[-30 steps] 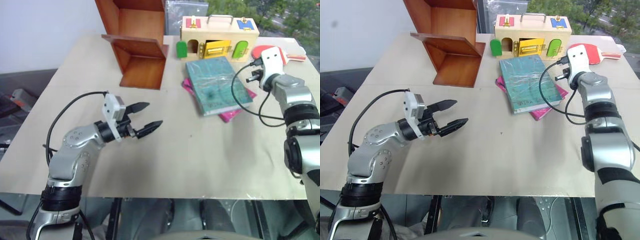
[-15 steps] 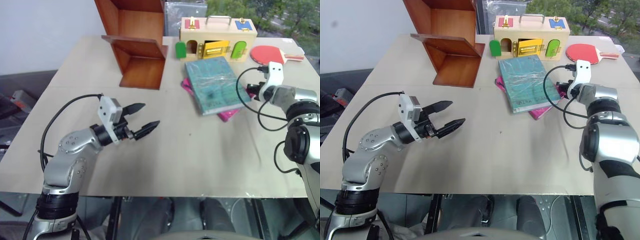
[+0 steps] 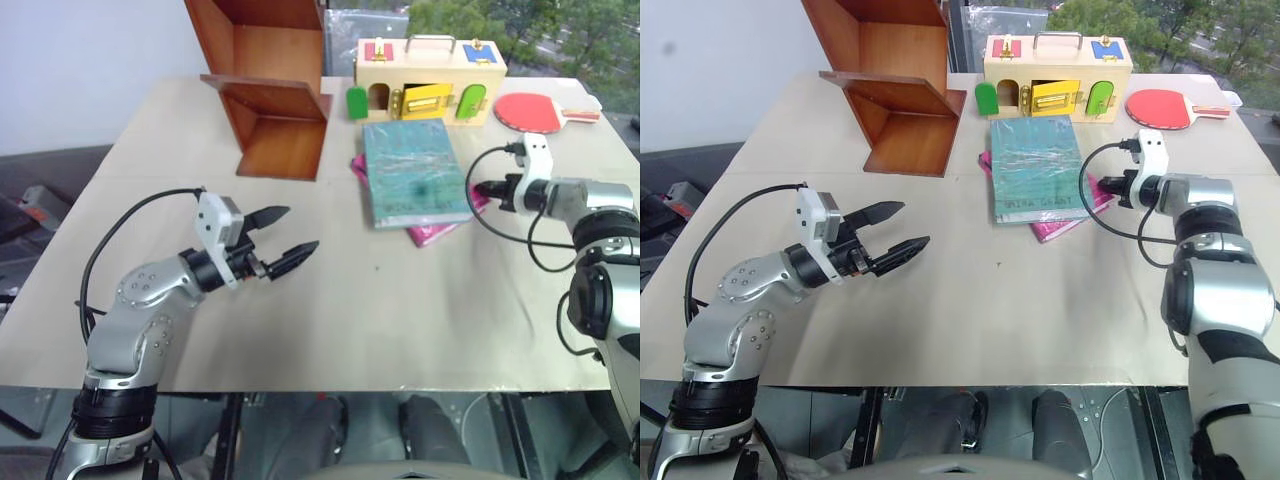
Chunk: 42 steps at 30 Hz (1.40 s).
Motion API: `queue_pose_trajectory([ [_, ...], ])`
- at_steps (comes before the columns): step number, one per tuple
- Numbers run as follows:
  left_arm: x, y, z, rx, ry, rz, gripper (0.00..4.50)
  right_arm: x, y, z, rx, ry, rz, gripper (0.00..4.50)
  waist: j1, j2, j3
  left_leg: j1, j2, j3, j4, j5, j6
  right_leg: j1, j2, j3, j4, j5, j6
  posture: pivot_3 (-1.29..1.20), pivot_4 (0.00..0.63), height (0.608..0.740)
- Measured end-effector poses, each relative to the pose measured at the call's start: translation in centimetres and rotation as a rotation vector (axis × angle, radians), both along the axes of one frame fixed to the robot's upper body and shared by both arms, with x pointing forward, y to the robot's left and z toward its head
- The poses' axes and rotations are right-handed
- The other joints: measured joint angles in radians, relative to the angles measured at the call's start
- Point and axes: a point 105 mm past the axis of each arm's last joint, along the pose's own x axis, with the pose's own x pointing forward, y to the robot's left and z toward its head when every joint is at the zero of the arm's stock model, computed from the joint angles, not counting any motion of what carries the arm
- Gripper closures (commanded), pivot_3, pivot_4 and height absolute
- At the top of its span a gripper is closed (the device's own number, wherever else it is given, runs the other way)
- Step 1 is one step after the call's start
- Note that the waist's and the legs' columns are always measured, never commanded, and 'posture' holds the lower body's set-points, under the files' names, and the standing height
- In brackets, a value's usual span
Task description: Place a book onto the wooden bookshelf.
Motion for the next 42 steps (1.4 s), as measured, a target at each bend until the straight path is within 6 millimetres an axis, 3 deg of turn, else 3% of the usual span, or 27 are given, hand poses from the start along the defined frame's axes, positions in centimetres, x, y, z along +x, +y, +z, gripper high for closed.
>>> queue_pose_trajectory([
  [7,0.1,-0.1,0.1,-0.003,-0.005,-0.008,0.00,-2.2,0.0,-0.7,0.069,0.035,0.077,4.43,0.010,-0.001,-0.004,0.000,0.000,0.000,0.000,0.000,0.000,0.000,-0.001,0.000,0.000,0.000,0.000,0.00,0.150,0.740],
  [13,0.2,-0.1,0.3,-0.006,-0.016,-0.009,0.00,-6.0,-0.3,-0.5,0.159,0.013,0.076,4.43,0.021,0.000,-0.004,-0.003,-0.001,-0.001,0.000,0.000,0.000,-0.002,-0.002,-0.001,0.000,0.000,0.000,0.00,0.150,0.740],
  [16,0.2,-0.1,0.2,-0.007,-0.014,-0.011,0.00,-6.9,0.9,3.2,0.225,-0.119,0.084,4.43,0.013,0.002,-0.003,-0.004,0.000,0.002,-0.001,0.000,0.000,-0.005,-0.002,0.003,0.002,0.000,0.000,0.00,0.150,0.740],
  [18,0.5,-0.2,0.2,-0.010,-0.010,-0.021,0.00,-7.5,3.3,7.6,0.283,-0.272,0.139,4.43,0.008,0.003,-0.003,-0.002,0.001,0.003,-0.001,0.000,0.000,-0.006,-0.001,0.005,0.003,0.000,0.000,0.00,0.150,0.740],
  [21,0.7,-0.2,0.3,-0.013,-0.012,-0.023,0.00,-7.8,6.5,10.7,0.268,-0.388,0.203,4.43,0.014,0.002,-0.003,-0.002,0.002,0.003,-0.001,0.000,0.000,-0.006,0.000,0.004,0.002,0.000,0.000,0.00,0.150,0.740],
  [25,1.1,-0.1,0.3,-0.018,-0.009,-0.021,0.00,-6.4,10.0,8.9,0.095,-0.380,0.238,4.43,0.016,0.002,-0.003,-0.003,-0.001,0.003,-0.001,0.000,0.000,-0.006,-0.002,0.004,0.002,0.000,0.000,0.00,0.150,0.740],
  [29,1.2,-0.6,0.0,-0.022,-0.001,-0.037,0.00,-3.7,12.5,3.9,-0.145,-0.332,0.287,4.43,0.013,0.002,-0.003,-0.003,-0.001,0.004,-0.001,0.000,0.000,-0.006,-0.001,0.004,0.002,0.000,0.000,0.00,0.150,0.740],
  [31,1.1,-0.8,-0.1,-0.022,0.000,-0.042,0.00,-3.4,12.9,1.9,-0.191,-0.294,0.326,4.43,0.013,0.002,-0.003,-0.003,-0.001,0.003,-0.001,0.000,0.000,-0.007,-0.001,0.004,0.002,0.000,0.000,0.00,0.150,0.740],
  [32,1.2,-0.8,-0.1,-0.023,0.000,-0.042,0.00,-3.4,13.0,1.8,-0.202,-0.304,0.344,4.43,0.013,0.002,-0.003,-0.003,-0.001,0.004,-0.001,0.000,0.000,-0.007,-0.001,0.004,0.002,0.000,0.000,0.00,0.150,0.740],
  [35,1.1,-0.7,-0.3,-0.024,0.003,-0.031,0.00,-5.1,12.4,1.2,-0.217,-0.294,0.468,4.43,0.014,0.000,-0.004,-0.003,-0.001,0.002,-0.001,0.000,0.000,-0.006,0.000,0.003,0.000,0.000,0.000,0.00,0.150,0.740],
  [42,0.9,-0.7,-0.6,-0.028,0.010,-0.026,0.00,-9.0,9.8,0.3,-0.210,-0.267,0.566,4.43,0.022,-0.001,-0.005,-0.001,-0.001,0.001,0.000,0.000,0.000,-0.003,-0.001,0.002,0.001,0.000,0.000,0.00,0.150,0.740],
])
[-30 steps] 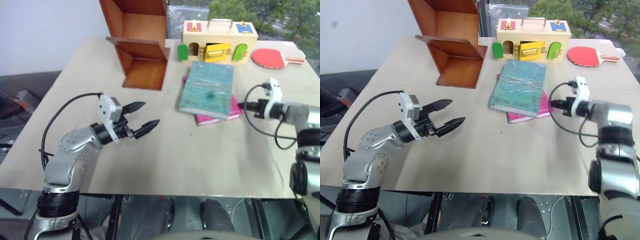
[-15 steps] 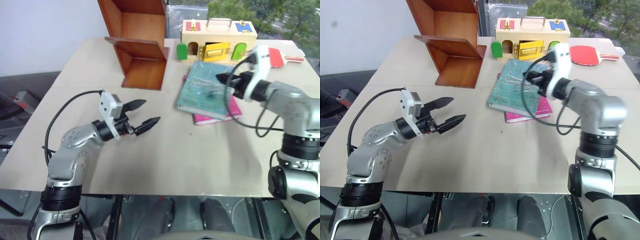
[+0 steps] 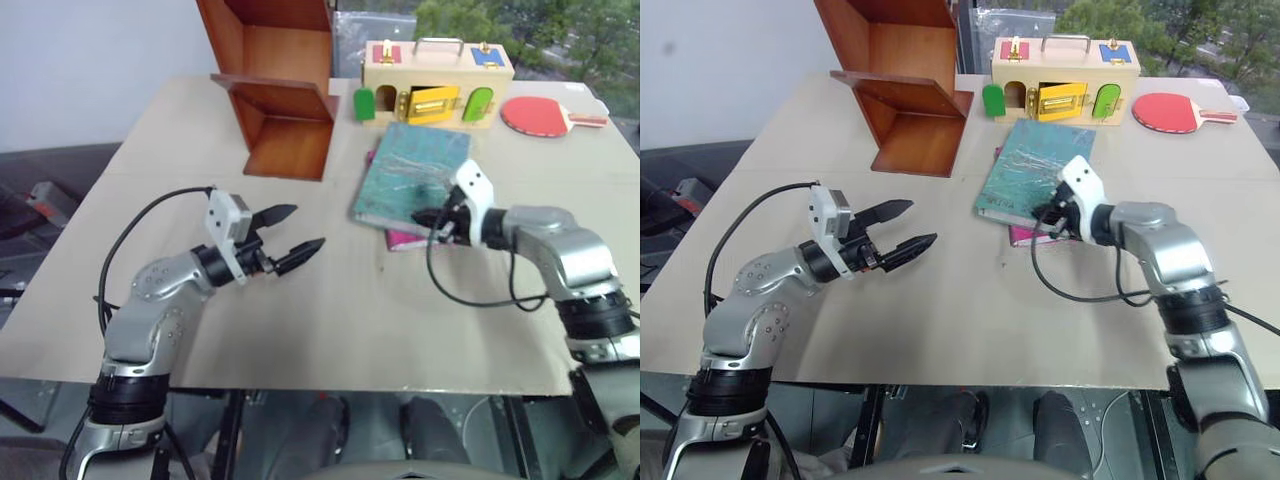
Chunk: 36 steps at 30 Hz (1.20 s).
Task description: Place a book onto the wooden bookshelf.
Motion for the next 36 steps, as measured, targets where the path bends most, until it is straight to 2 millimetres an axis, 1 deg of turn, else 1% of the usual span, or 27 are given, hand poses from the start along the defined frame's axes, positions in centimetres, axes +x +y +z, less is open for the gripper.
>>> queue_pose_trajectory([
  [2,0.0,0.0,0.0,-0.001,-0.001,-0.001,0.00,-0.7,-0.6,0.1,0.014,0.009,-0.007,4.43,0.001,0.000,0.000,0.000,0.000,0.000,0.000,0.000,0.000,0.000,0.000,0.000,0.000,0.000,0.000,0.00,0.150,0.740],
  [5,0.0,-0.1,0.1,-0.002,-0.005,-0.004,0.00,-0.9,-0.7,-0.5,0.036,0.053,-0.023,4.43,0.000,0.000,0.000,0.000,0.001,0.000,0.000,0.000,0.000,0.000,0.000,0.000,0.000,0.001,-0.001,0.00,0.150,0.740],
  [6,0.2,-0.2,0.5,-0.004,-0.015,-0.008,0.00,-1.2,-0.2,-0.1,0.102,0.086,-0.031,4.43,-0.001,0.001,0.001,-0.001,0.001,0.000,0.000,0.000,-0.001,-0.001,0.000,0.001,0.001,0.002,-0.001,0.00,0.150,0.740],
  [7,0.2,-0.3,0.6,-0.004,-0.019,-0.011,0.00,-1.3,0.3,0.7,0.131,0.071,-0.025,4.43,-0.003,0.001,0.001,-0.002,0.001,0.000,0.000,0.001,-0.001,-0.002,0.000,0.001,0.001,0.002,-0.001,0.00,0.150,0.740],
  [8,0.3,-0.3,0.5,-0.003,-0.014,-0.013,0.00,-1.3,1.2,2.2,0.131,0.012,-0.016,4.43,-0.005,0.001,0.001,-0.002,0.001,0.000,-0.001,0.000,-0.001,-0.002,0.000,0.001,0.001,0.002,-0.001,0.00,0.150,0.740],
  [9,0.4,-0.4,0.4,-0.002,-0.010,-0.016,0.00,-1.4,1.6,2.9,0.129,-0.020,-0.011,4.43,-0.006,0.001,0.001,-0.002,0.001,0.000,-0.001,0.000,-0.001,-0.002,0.000,0.001,0.000,0.002,-0.001,0.00,0.150,0.740],
  [10,0.4,-0.3,0.2,-0.002,-0.003,-0.021,0.00,-1.2,2.6,3.8,0.119,-0.076,-0.015,4.43,-0.007,0.001,0.001,-0.002,0.001,0.000,-0.001,0.000,-0.001,-0.003,0.000,0.001,0.000,0.002,-0.001,0.00,0.150,0.740],
  [11,0.3,-0.3,0.2,-0.002,0.000,-0.028,0.00,-1.1,3.5,4.1,0.115,-0.102,-0.018,4.43,-0.008,0.001,0.001,-0.002,0.001,0.000,-0.001,0.000,-0.001,-0.003,0.000,0.001,0.000,0.002,-0.001,0.00,0.150,0.740],
  [12,0.3,-0.3,0.1,-0.001,0.003,-0.036,0.00,-0.9,4.6,4.2,0.121,-0.115,-0.019,4.43,-0.009,0.001,0.001,-0.002,0.001,0.001,-0.001,0.000,-0.001,-0.003,0.000,0.001,0.000,0.002,-0.001,0.00,0.150,0.740],
  [15,-0.1,-0.1,0.1,0.018,0.005,-0.078,0.00,-0.6,9.1,4.2,0.145,-0.119,0.016,4.43,-0.010,0.001,0.001,-0.002,0.001,0.001,-0.001,0.001,-0.001,-0.004,0.001,0.002,0.000,0.002,-0.001,0.00,0.150,0.740],
  [16,-0.2,0.0,0.1,0.026,0.006,-0.089,0.00,-0.5,9.8,4.2,0.143,-0.123,0.022,4.43,-0.010,0.001,0.001,-0.002,0.001,0.001,-0.001,0.001,-0.001,-0.004,0.001,0.002,0.001,0.002,-0.001,0.00,0.150,0.740],
  [17,-0.5,0.3,0.1,0.044,0.010,-0.107,0.00,0.1,11.3,4.3,0.128,-0.141,0.020,4.43,-0.012,0.001,0.001,-0.002,0.001,0.001,-0.001,0.001,-0.001,-0.004,0.002,0.002,0.001,0.002,-0.001,0.00,0.150,0.740],
  [19,-0.8,0.7,0.3,0.066,0.014,-0.131,0.00,1.1,12.9,4.6,0.099,-0.181,0.012,4.43,-0.012,0.001,0.001,-0.002,0.001,0.002,-0.001,0.001,-0.001,-0.004,0.005,0.002,0.001,0.002,-0.001,0.00,0.150,0.740],
  [20,-1.0,1.5,0.4,0.078,0.020,-0.138,0.00,2.1,14.2,4.6,0.078,-0.207,0.000,4.43,-0.012,0.001,0.001,-0.001,0.001,0.001,-0.001,0.001,-0.001,-0.004,0.006,0.002,0.001,0.002,-0.001,0.00,0.150,0.740],
  [22,-1.1,2.2,0.6,0.090,0.020,-0.134,0.00,3.0,15.3,4.6,0.062,-0.222,-0.014,4.43,-0.010,0.001,0.001,-0.002,0.001,0.001,-0.002,0.001,-0.001,-0.005,0.006,0.002,0.001,0.002,-0.001,0.00,0.150,0.740],
  [23,-1.1,2.7,0.8,0.096,0.020,-0.124,0.00,3.8,16.4,4.3,0.040,-0.233,-0.022,4.43,-0.011,0.001,0.001,-0.002,0.001,0.001,-0.002,0.001,-0.001,-0.005,0.006,0.002,0.001,0.002,-0.001,0.00,0.150,0.740],
  [24,-1.1,2.9,1.0,0.092,0.014,-0.119,0.00,4.3,17.1,3.9,0.015,-0.241,-0.026,4.43,-0.012,0.001,0.001,-0.002,0.001,0.001,-0.002,0.001,-0.002,-0.004,0.006,0.002,0.000,0.002,-0.001,0.00,0.150,0.740],
  [25,-1.1,3.0,1.0,0.092,0.013,-0.118,0.00,4.4,17.2,3.8,0.011,-0.242,-0.024,4.43,-0.012,0.001,0.001,-0.002,0.001,0.001,-0.002,0.001,-0.002,-0.004,0.006,0.002,0.000,0.002,-0.001,0.00,0.150,0.740],
  [26,-1.2,3.1,0.9,0.092,0.018,-0.114,0.00,4.8,17.9,3.2,-0.023,-0.232,-0.022,4.43,-0.013,0.001,0.001,-0.002,0.000,0.001,-0.002,0.001,-0.002,-0.005,0.006,0.002,0.000,0.002,-0.001,0.00,0.150,0.740],
  [27,-1.2,3.1,0.9,0.092,0.019,-0.114,0.00,4.8,18.0,2.9,-0.035,-0.226,-0.023,4.43,-0.014,0.001,0.001,-0.002,0.000,0.001,-0.002,0.001,-0.002,-0.005,0.007,0.002,0.000,0.002,-0.001,0.00,0.150,0.740],
  [28,-1.3,3.2,0.6,0.090,0.030,-0.106,0.00,5.2,18.1,2.1,-0.099,-0.224,-0.025,4.43,-0.016,0.002,0.001,-0.001,0.000,0.001,-0.002,0.001,-0.002,-0.005,0.007,0.002,0.000,0.002,-0.001,0.00,0.150,0.740],
  [31,-1.7,3.0,0.2,0.094,0.045,-0.096,0.00,5.7,17.4,0.2,-0.227,-0.199,-0.031,4.43,-0.021,0.002,0.002,-0.002,0.000,0.000,-0.003,0.001,-0.002,-0.005,0.007,0.001,0.000,0.002,-0.001,0.00,0.150,0.740],
  [32,-1.9,3.0,0.1,0.097,0.045,-0.093,0.00,5.6,17.1,0.0,-0.249,-0.190,-0.025,4.43,-0.023,0.002,0.002,-0.002,0.000,0.000,-0.003,0.001,-0.002,-0.006,0.007,0.002,0.000,0.002,-0.001,0.00,0.150,0.740],
  [36,-2.1,2.9,0.4,0.092,0.034,-0.083,0.00,4.8,15.4,0.4,-0.297,-0.190,-0.013,4.43,-0.029,0.002,0.002,-0.002,0.001,0.000,-0.003,0.001,-0.002,-0.006,0.007,0.002,0.001,0.002,-0.001,0.00,0.150,0.740],
])
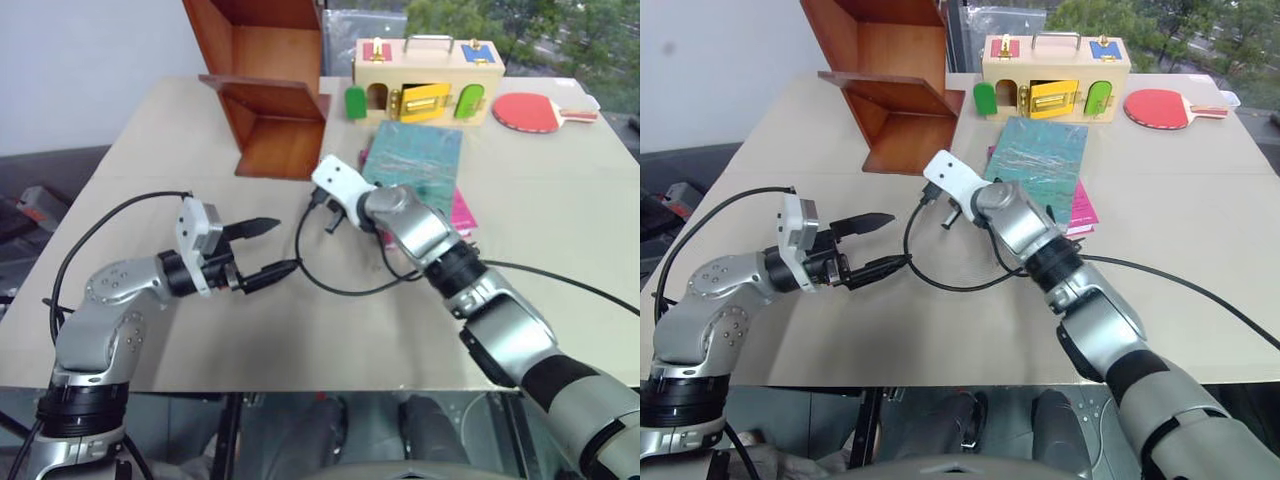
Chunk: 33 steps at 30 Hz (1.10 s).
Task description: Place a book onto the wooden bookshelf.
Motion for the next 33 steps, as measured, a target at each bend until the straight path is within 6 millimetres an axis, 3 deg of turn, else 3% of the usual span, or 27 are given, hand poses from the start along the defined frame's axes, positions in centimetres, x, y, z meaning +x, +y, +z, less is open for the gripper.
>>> queue_pose_trajectory([
  [13,1.1,-0.9,1.1,-0.035,-0.030,-0.035,0.00,-4.3,-6.6,-3.1,-0.137,0.084,-0.099,4.43,0.003,0.000,0.000,-0.001,0.000,0.001,0.000,0.000,0.000,-0.001,-0.001,0.001,0.000,0.000,0.000,0.00,0.150,0.740],
  [16,1.3,-1.3,0.8,-0.038,-0.019,-0.053,0.00,-5.5,-7.1,-1.7,-0.034,0.111,-0.109,4.43,0.004,0.000,0.000,-0.001,0.000,0.001,0.000,0.000,0.000,-0.001,-0.002,0.001,0.000,0.000,0.000,0.00,0.150,0.740],
  [20,1.6,-1.5,0.9,-0.036,-0.025,-0.061,0.00,-6.7,-5.8,3.9,0.274,0.122,-0.045,4.43,0.002,0.000,0.000,-0.001,0.001,0.002,0.000,0.000,0.000,-0.002,-0.003,0.003,0.001,0.000,0.000,0.00,0.150,0.740],
  [22,1.7,-1.7,1.1,-0.042,-0.032,-0.067,0.00,-5.5,-6.8,9.1,0.394,0.015,-0.082,4.43,0.010,0.000,0.000,-0.001,0.001,0.002,0.000,0.000,0.000,-0.002,-0.001,0.002,0.002,0.000,0.000,0.00,0.150,0.740],
  [24,1.8,-1.8,1.2,-0.044,-0.035,-0.069,0.00,-3.2,-9.7,12.1,0.422,-0.103,-0.209,4.43,0.022,-0.002,-0.001,0.000,0.000,0.003,0.000,0.000,0.000,-0.001,0.000,0.002,0.001,0.001,-0.001,0.00,0.150,0.740],
  [25,1.8,-1.8,1.2,-0.046,-0.036,-0.069,0.00,-1.5,-11.9,12.4,0.399,-0.144,-0.317,4.43,0.026,-0.003,-0.001,0.000,0.000,0.002,0.000,0.000,0.000,-0.001,-0.001,0.001,0.001,0.001,-0.001,0.00,0.150,0.740],
  [27,1.8,-1.8,1.1,-0.051,-0.035,-0.069,0.00,1.3,-16.0,11.4,0.319,-0.189,-0.490,4.43,0.032,-0.003,-0.002,-0.001,-0.001,0.003,0.000,0.000,0.000,0.000,-0.002,0.001,0.000,0.001,-0.001,0.00,0.150,0.740],
  [29,1.9,-1.9,1.2,-0.055,-0.036,-0.067,0.00,3.6,-18.8,9.7,0.249,-0.196,-0.578,4.43,0.028,-0.003,-0.001,-0.001,-0.001,0.006,0.000,0.000,0.000,-0.002,-0.003,0.004,0.000,0.001,-0.001,0.00,0.150,0.740],
  [33,1.9,-2.2,1.2,-0.068,-0.042,-0.061,0.00,6.5,-21.8,8.0,0.073,-0.308,-0.595,4.43,0.004,-0.002,0.000,-0.001,0.000,0.008,-0.003,0.000,0.000,-0.003,-0.006,0.006,0.000,0.001,-0.001,0.00,0.150,0.740],
])
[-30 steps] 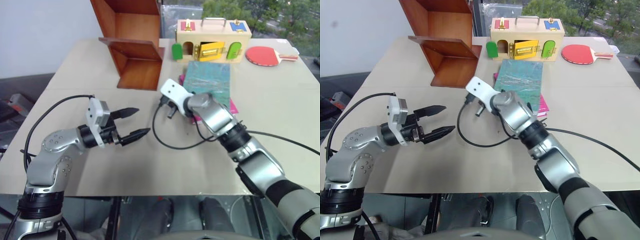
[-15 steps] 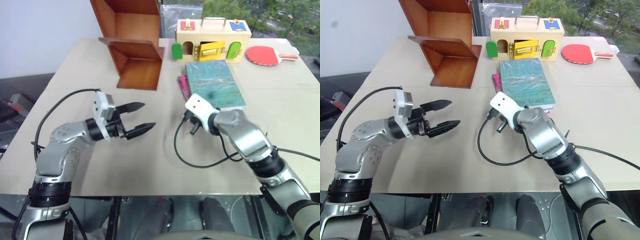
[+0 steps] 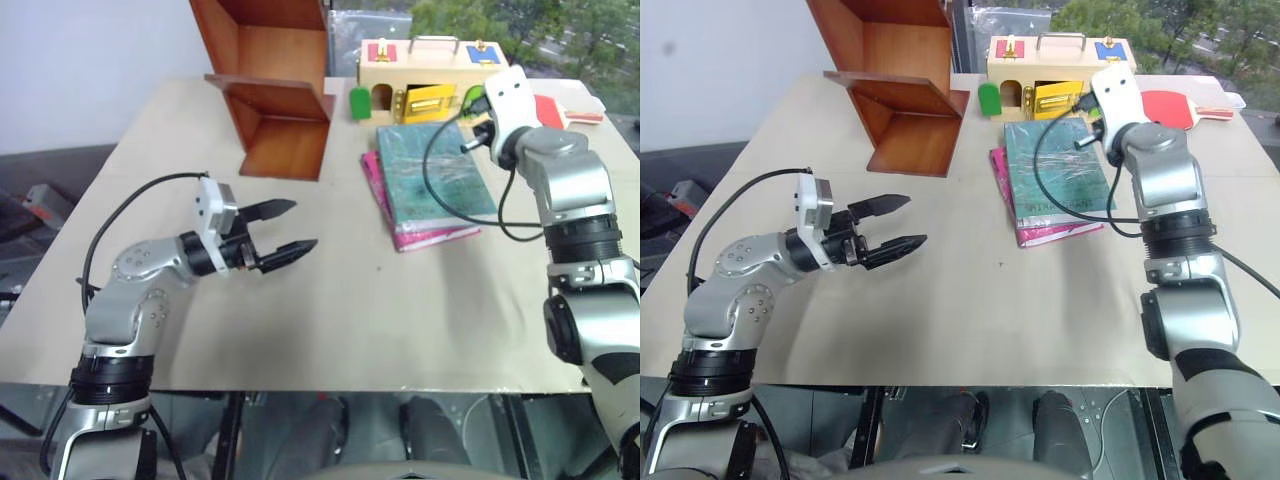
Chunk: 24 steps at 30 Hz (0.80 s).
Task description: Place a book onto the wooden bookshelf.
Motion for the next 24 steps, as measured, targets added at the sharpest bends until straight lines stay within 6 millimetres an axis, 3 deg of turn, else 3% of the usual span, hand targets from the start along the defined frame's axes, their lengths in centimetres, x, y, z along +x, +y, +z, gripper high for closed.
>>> queue_pose_trajectory([
  [4,-0.3,-0.1,-0.1,0.000,-0.006,0.011,0.00,1.4,-1.3,-2.8,-0.136,0.031,0.029,4.43,-0.028,0.000,0.000,0.000,0.001,0.000,0.000,0.000,0.000,0.000,0.002,0.001,-0.002,0.000,0.000,0.00,0.150,0.740],
  [7,-0.6,0.1,-0.5,0.000,0.004,0.033,0.00,1.1,-2.0,-6.3,-0.145,0.122,0.056,4.43,-0.040,0.000,0.000,0.000,0.001,0.000,0.000,0.000,0.000,0.000,0.004,0.001,-0.001,0.000,0.000,0.00,0.150,0.740],
  [24,-1.3,0.4,-0.7,0.001,-0.003,0.078,0.00,0.6,3.0,-6.8,-0.142,0.073,0.346,4.43,-0.039,0.001,0.000,0.001,0.005,0.001,0.002,0.000,0.000,0.000,0.010,0.003,0.000,0.000,0.000,0.00,0.150,0.740],
])
